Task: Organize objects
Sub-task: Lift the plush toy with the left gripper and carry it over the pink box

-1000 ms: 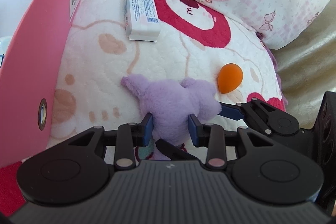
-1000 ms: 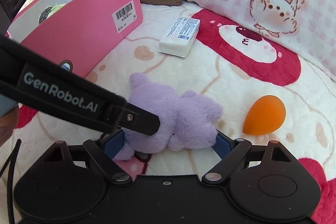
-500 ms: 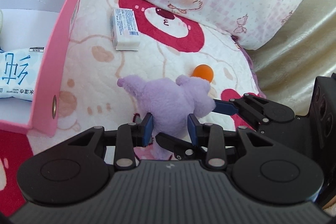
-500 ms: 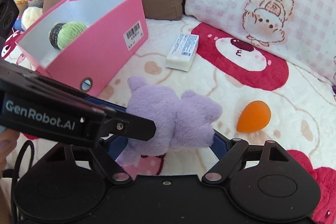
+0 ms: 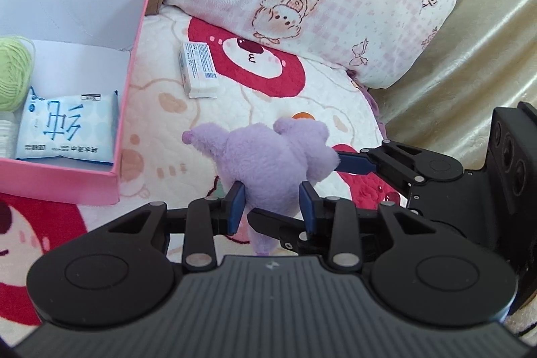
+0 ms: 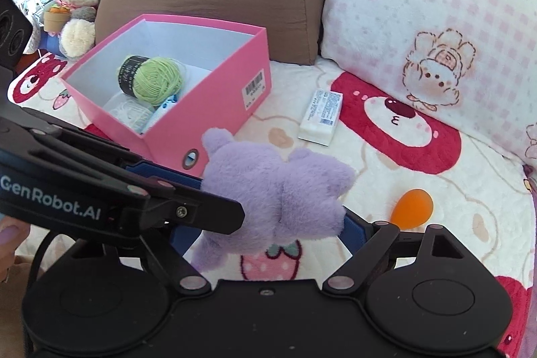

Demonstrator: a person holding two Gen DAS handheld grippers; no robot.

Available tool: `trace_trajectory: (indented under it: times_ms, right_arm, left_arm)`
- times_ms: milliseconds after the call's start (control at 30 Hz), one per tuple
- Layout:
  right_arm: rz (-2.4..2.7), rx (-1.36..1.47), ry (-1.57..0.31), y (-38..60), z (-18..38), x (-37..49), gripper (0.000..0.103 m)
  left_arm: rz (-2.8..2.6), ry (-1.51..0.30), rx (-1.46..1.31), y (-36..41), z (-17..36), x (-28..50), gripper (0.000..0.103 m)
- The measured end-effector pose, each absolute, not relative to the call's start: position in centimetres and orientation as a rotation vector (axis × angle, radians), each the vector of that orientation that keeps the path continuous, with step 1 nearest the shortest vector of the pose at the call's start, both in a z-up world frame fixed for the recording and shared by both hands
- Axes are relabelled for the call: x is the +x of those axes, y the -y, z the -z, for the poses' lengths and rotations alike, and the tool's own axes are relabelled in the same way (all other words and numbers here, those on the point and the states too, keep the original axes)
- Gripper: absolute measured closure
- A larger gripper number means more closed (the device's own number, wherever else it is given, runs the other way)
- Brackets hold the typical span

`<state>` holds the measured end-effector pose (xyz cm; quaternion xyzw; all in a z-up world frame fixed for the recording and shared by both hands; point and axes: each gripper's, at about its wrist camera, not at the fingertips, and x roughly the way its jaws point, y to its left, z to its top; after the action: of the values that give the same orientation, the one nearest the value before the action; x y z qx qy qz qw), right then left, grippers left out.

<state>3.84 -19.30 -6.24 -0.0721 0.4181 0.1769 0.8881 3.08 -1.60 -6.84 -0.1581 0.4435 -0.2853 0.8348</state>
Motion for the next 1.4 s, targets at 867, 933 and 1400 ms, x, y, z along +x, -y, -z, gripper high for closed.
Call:
trace_trajectory:
  times_ms: [867,933,1400]
  right_arm:
    - [-0.482,-0.243,-0.816,13.5,-1.5,-0.4,0.012]
    - [-0.496,-0.276,-0.801,12.8,-2.3,-0.4,0.012]
    - [-0.578,-0.302,-0.749,8.0,-5.7,1.7,0.012]
  left_arm:
    - [0.611,-0.924,-0.295,-4.1,-0.5,-1.4,0.070]
    - [0.601,-0.914,-0.301,-4.7,-1.2,-1.5,0.070]
    - [0.502,-0.868,-0.273,-9.6,-5.1,-0.5,0.070]
